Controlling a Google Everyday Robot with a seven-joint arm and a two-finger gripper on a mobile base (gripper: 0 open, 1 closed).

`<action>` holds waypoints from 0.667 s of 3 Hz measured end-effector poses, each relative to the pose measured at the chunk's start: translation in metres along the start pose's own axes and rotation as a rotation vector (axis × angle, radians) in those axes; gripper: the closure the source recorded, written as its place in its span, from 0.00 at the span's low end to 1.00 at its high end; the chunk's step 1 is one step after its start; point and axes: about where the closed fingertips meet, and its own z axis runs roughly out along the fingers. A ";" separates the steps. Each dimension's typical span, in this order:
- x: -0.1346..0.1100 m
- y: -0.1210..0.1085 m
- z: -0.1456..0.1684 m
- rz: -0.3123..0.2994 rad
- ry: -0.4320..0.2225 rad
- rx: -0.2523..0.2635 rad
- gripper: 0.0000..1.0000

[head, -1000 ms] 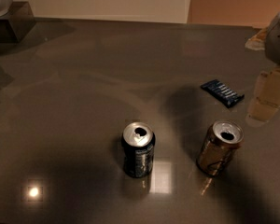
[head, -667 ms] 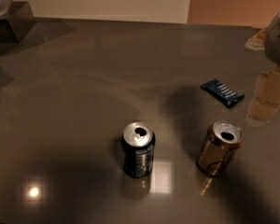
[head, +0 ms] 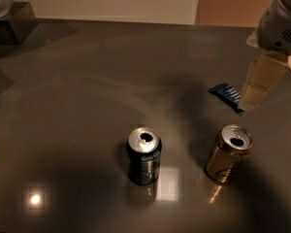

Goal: Move rxbar blueberry near orange can

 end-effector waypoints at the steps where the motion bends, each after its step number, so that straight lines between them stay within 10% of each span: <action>1: -0.011 -0.030 0.018 0.098 0.018 -0.032 0.00; 2: -0.009 -0.056 0.042 0.243 0.056 -0.019 0.00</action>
Offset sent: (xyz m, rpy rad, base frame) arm 0.0857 -0.0228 -0.0629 -0.0208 0.1528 -0.4884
